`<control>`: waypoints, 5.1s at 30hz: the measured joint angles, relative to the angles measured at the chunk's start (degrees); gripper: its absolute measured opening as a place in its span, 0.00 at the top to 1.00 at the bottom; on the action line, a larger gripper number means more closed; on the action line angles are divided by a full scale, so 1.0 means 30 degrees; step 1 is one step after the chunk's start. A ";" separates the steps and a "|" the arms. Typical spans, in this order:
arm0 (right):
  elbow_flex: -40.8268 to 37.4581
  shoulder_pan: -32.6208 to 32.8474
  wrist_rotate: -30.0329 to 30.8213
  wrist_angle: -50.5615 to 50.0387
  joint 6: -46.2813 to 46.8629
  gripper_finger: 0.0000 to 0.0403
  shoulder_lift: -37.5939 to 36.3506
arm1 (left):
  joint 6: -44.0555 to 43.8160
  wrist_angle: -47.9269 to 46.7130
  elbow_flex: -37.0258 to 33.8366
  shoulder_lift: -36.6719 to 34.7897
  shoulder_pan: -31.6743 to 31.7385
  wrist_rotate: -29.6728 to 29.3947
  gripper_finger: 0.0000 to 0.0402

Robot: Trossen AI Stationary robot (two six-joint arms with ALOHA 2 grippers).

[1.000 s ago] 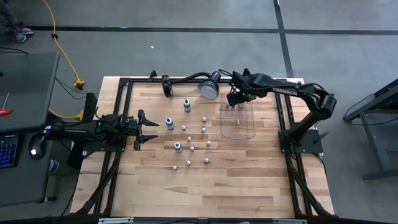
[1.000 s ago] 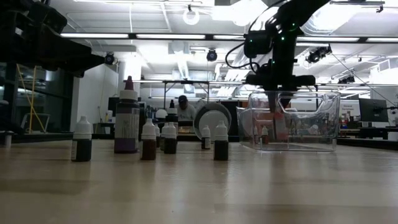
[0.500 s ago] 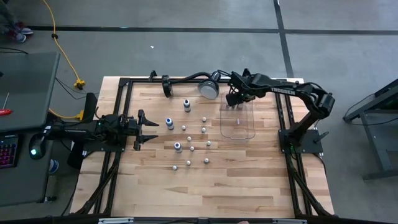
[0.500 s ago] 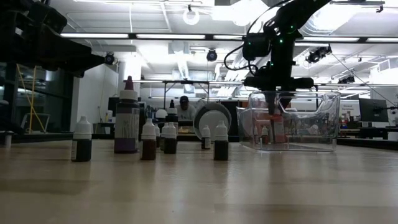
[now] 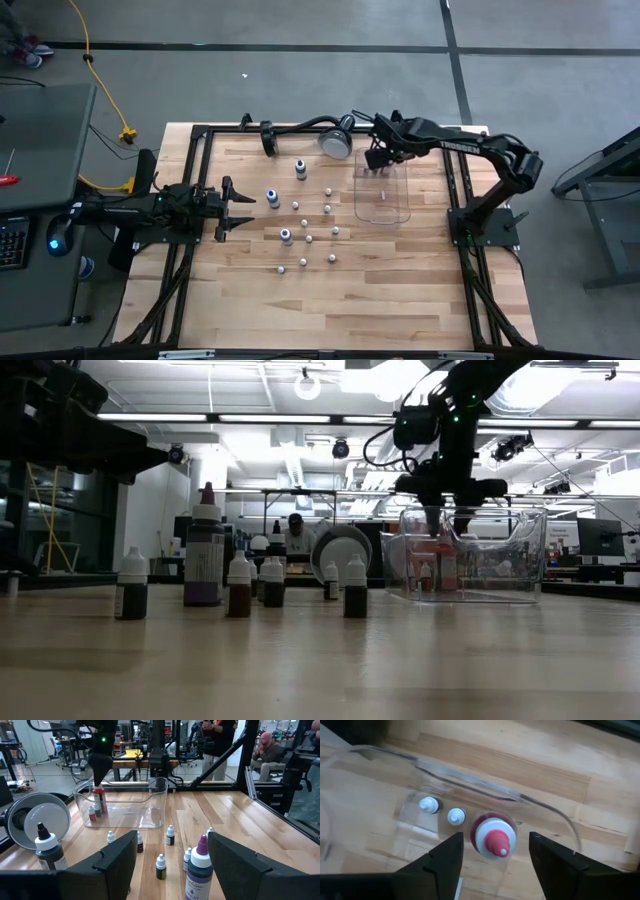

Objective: Pick & Place food coloring
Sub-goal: Put the small blue food coloring bottle into the transparent bin

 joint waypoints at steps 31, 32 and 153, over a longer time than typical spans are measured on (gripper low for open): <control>0.0000 0.9763 -0.0606 0.0240 -0.4413 0.45 -0.6998 | 0.0000 0.0000 0.0000 0.0000 -0.0003 0.0000 0.41; 0.0000 1.0300 -0.0563 0.0305 -0.4685 0.45 -0.6998 | 0.0000 0.0000 0.0000 0.0000 0.0001 0.0000 0.41; 1.8629 1.5584 -0.3934 0.4652 -1.2291 0.45 1.5854 | 0.0000 0.0007 0.0000 -0.0007 -0.0003 0.0000 0.41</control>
